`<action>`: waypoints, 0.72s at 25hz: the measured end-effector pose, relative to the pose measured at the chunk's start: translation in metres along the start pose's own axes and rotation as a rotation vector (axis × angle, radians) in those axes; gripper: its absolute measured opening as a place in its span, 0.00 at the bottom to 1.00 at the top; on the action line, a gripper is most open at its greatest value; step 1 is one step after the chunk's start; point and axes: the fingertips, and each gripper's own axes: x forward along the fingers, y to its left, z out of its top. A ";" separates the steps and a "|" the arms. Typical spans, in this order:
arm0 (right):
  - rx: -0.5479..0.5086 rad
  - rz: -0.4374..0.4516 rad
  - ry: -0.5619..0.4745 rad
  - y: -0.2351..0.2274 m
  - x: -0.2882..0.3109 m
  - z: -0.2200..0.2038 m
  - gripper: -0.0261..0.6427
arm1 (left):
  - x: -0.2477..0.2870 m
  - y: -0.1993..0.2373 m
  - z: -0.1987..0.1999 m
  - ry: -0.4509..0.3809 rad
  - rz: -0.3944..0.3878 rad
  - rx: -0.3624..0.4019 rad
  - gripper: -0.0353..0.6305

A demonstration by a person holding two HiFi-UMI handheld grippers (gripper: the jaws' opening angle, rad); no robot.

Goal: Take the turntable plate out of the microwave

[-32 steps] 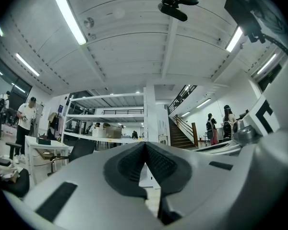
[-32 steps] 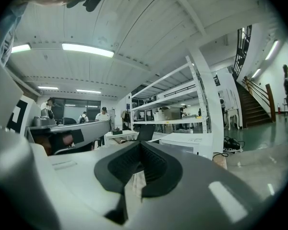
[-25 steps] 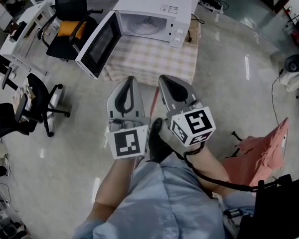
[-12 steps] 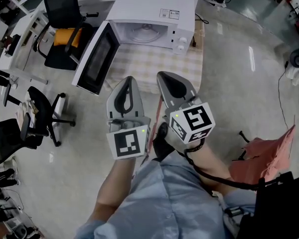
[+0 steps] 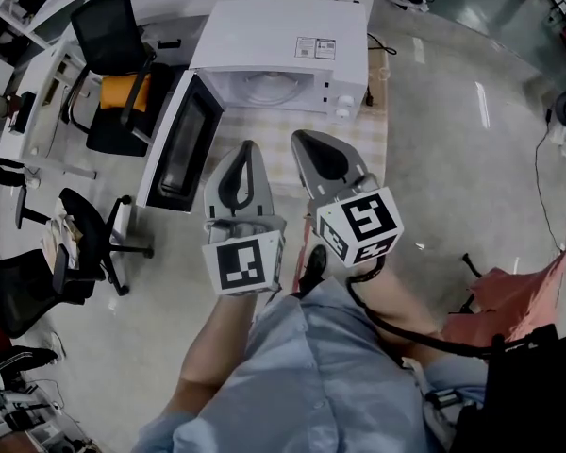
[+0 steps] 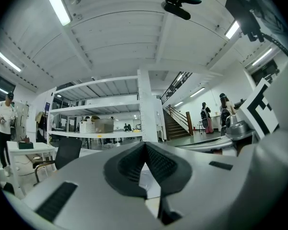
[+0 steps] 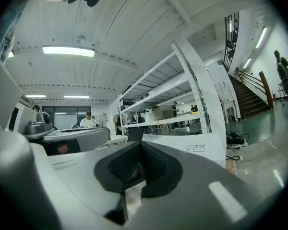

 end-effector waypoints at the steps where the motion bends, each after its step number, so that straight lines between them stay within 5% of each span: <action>1: 0.002 0.000 -0.009 -0.003 0.003 0.004 0.04 | 0.006 0.001 0.003 -0.005 0.000 0.007 0.06; 9: 0.011 0.004 -0.035 -0.020 0.028 0.014 0.04 | 0.032 0.014 0.009 -0.020 0.014 0.038 0.06; 18: -0.017 -0.002 -0.009 -0.027 0.064 0.005 0.04 | 0.054 0.040 -0.010 -0.028 0.025 -0.014 0.06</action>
